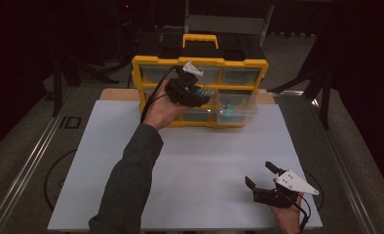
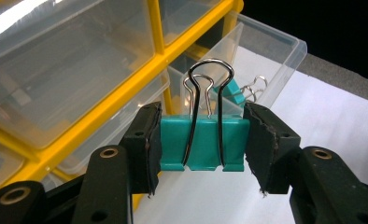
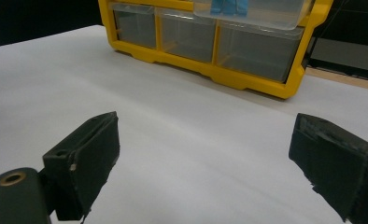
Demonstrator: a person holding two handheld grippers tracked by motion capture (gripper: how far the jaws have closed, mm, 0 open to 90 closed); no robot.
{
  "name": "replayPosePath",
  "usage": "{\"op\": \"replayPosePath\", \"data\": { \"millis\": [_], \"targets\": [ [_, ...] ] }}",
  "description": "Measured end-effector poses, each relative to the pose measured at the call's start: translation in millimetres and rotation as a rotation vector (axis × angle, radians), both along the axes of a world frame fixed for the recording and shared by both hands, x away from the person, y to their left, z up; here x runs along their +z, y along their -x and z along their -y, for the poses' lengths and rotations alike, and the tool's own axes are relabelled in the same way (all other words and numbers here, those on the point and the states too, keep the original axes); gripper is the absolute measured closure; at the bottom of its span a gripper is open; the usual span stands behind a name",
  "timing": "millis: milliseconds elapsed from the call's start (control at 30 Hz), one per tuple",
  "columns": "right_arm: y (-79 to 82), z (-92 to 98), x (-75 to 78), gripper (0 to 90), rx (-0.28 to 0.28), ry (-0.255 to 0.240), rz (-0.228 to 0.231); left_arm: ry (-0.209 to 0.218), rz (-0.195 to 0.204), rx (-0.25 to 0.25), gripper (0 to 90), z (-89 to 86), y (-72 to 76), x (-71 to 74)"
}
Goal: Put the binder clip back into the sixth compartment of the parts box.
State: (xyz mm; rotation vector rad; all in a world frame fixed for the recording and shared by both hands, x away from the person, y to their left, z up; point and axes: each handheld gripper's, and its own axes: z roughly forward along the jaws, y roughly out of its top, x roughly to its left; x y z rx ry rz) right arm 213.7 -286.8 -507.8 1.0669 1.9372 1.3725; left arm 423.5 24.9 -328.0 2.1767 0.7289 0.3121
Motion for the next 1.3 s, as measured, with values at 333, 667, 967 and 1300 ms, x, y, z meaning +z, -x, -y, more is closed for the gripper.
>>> {"op": "replayPosePath", "data": {
  "millis": [333,667,967,1300],
  "targets": [
    [-0.2,-0.7,-0.1,8.6,0.001,0.000,0.002,-0.003,0.007,-0.009,50.5,15.1,-3.1,4.3],
    [-0.3,-1.2,-0.3,8.6,0.003,-0.004,-0.001,-0.014,0.006,-0.020,50.5,33.4,-7.1,2.8],
    [-1.0,-0.3,-0.6,8.6,0.000,-0.001,0.000,-0.026,0.001,-0.032,50.5,50.1,-9.9,-2.4],
    [-1.0,-0.2,-0.6,8.6,0.003,-0.003,0.000,-0.024,-0.002,-0.037,50.5,63.7,-13.0,-6.2]
  ]
}}
